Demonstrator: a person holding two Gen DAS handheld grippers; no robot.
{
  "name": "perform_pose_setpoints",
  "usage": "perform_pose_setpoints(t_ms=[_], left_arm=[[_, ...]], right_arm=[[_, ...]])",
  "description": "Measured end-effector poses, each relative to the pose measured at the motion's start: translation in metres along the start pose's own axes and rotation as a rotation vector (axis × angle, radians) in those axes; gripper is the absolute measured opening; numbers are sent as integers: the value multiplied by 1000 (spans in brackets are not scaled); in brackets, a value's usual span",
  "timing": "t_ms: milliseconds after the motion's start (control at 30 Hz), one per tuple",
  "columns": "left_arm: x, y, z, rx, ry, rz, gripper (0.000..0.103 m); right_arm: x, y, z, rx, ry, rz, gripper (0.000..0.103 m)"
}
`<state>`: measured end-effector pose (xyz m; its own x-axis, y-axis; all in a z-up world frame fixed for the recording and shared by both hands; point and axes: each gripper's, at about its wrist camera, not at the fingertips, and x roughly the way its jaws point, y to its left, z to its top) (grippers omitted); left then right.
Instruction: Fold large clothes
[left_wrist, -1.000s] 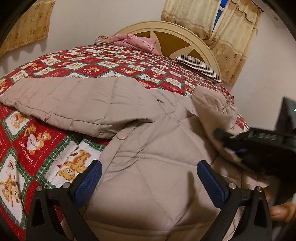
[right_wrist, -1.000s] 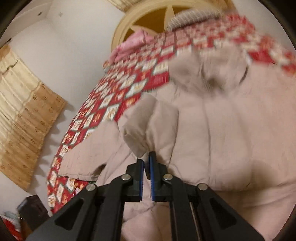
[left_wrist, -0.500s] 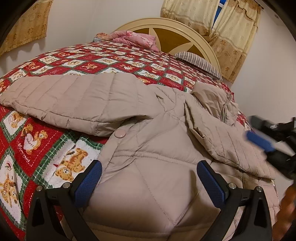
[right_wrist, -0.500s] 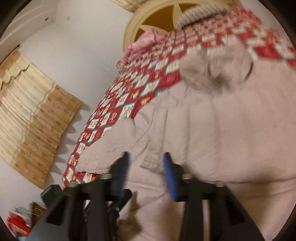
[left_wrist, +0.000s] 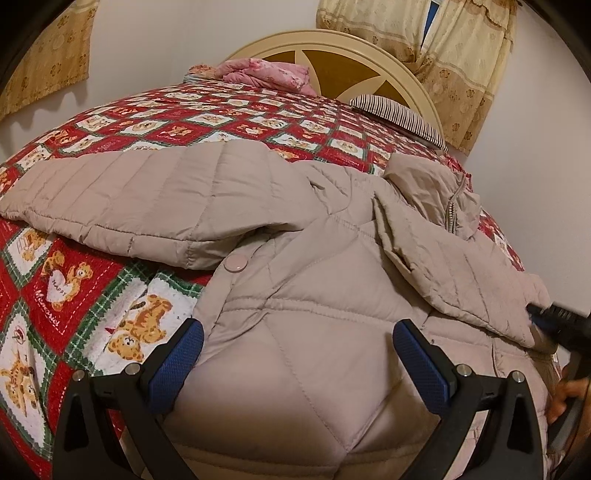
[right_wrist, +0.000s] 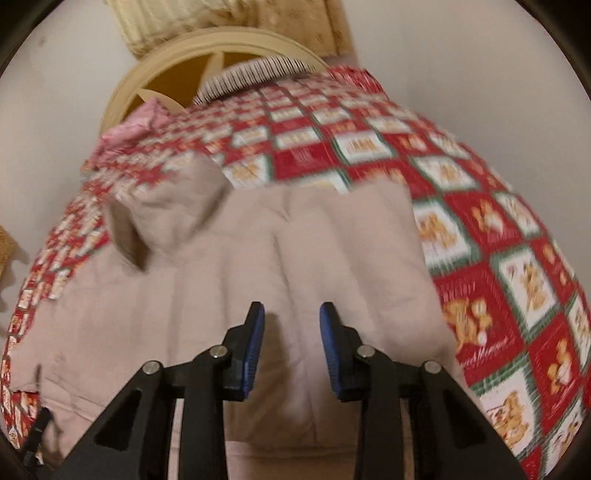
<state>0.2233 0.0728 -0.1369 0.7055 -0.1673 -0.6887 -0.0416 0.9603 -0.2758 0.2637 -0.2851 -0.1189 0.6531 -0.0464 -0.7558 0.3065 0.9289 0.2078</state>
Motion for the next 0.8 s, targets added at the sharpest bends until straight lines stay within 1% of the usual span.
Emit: perform_pose_setpoints(t_ms=[33,100,200,267,367,433,500,567,600,700,767,800], left_arm=[[0,0,0,2,1,2,102],[0,-1,0,5,2,4,102],[0,-4,0,23,15,9,102],[-3,-9,1,55,26,15,102],[-15,-24,9,119,5,5,102],[-22,-40,20,162,-16,30,102],[-23,-55,34,192,-27,42,102],[-13,-70,50,206,-42,79,102],[-3,-78,59,212,-43,128,102],[31,-90,64,242,-19,219,102],[61,-93,57,281,38,300,102],[74,-92,51,293,76,325,102]], right_arm=[[2,-7,-4,2,4,2,32],[9,-6,-16,-18,-20,0,33],[10,-3,-21,-54,-31,-30,33],[7,-3,-23,-65,-28,-32,34],[6,-9,-27,-52,-33,-2,36],[6,-14,-27,-38,-39,22,37],[5,-14,-28,-36,-44,26,37],[4,-12,-29,-40,-48,26,38],[5,-12,-29,-42,-49,26,39],[5,-11,-30,-47,-55,27,41],[5,-10,-30,-52,-57,25,42],[5,-9,-30,-55,-57,24,43]])
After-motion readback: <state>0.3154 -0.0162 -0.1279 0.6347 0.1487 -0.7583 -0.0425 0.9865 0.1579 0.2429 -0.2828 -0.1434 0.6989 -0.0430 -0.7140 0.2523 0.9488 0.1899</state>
